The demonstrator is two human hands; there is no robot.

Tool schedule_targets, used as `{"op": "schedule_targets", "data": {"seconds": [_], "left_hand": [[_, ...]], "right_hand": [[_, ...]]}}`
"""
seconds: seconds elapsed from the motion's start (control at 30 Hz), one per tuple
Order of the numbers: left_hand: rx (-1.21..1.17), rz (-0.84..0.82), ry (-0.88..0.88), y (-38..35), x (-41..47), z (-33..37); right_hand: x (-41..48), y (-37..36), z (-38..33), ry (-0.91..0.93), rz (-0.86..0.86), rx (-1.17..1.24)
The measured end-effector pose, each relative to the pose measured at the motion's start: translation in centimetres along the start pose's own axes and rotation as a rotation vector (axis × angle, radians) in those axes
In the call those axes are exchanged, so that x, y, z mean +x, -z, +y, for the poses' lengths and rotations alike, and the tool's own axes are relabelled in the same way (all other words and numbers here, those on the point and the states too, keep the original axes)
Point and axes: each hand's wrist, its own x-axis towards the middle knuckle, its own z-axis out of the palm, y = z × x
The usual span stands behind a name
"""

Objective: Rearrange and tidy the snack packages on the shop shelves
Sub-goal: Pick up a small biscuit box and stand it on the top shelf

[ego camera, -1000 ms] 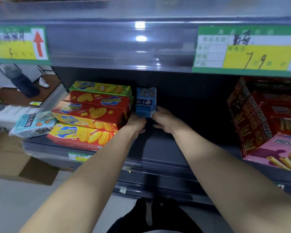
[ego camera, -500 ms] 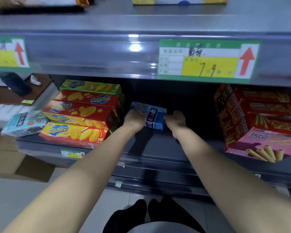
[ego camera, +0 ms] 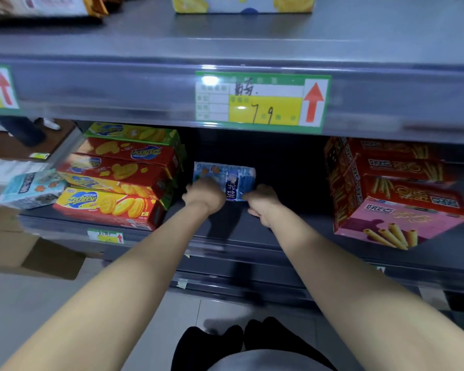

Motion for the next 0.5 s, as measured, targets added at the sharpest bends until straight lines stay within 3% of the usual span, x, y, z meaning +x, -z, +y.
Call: {"op": "schedule_targets", "data": {"seconds": [0.1,0.17,0.27,0.33,0.5], "left_hand": [[-0.085,0.090,0.037,0.3,-0.4,-0.3],[-0.136,0.055,-0.031,0.4,0.2,-1.1],[-0.233,-0.087,-0.057,0.1,0.5,-1.6],[-0.267,-0.060,-0.018,0.2,0.2,-1.1],[-0.105,-0.179,0.070,0.7,-0.7,-0.4]], "right_hand": [[0.0,0.2,0.4,-0.017,0.108,-0.007],[-0.2,0.4,0.6,-0.053,0.152,0.014],[-1.1,0.3,0.6,-0.110,0.010,0.072],[-2.0,0.1,0.6,-0.151,-0.084,0.123],[-4.1,-0.2,0.1,-0.187,-0.081,0.241]]}}
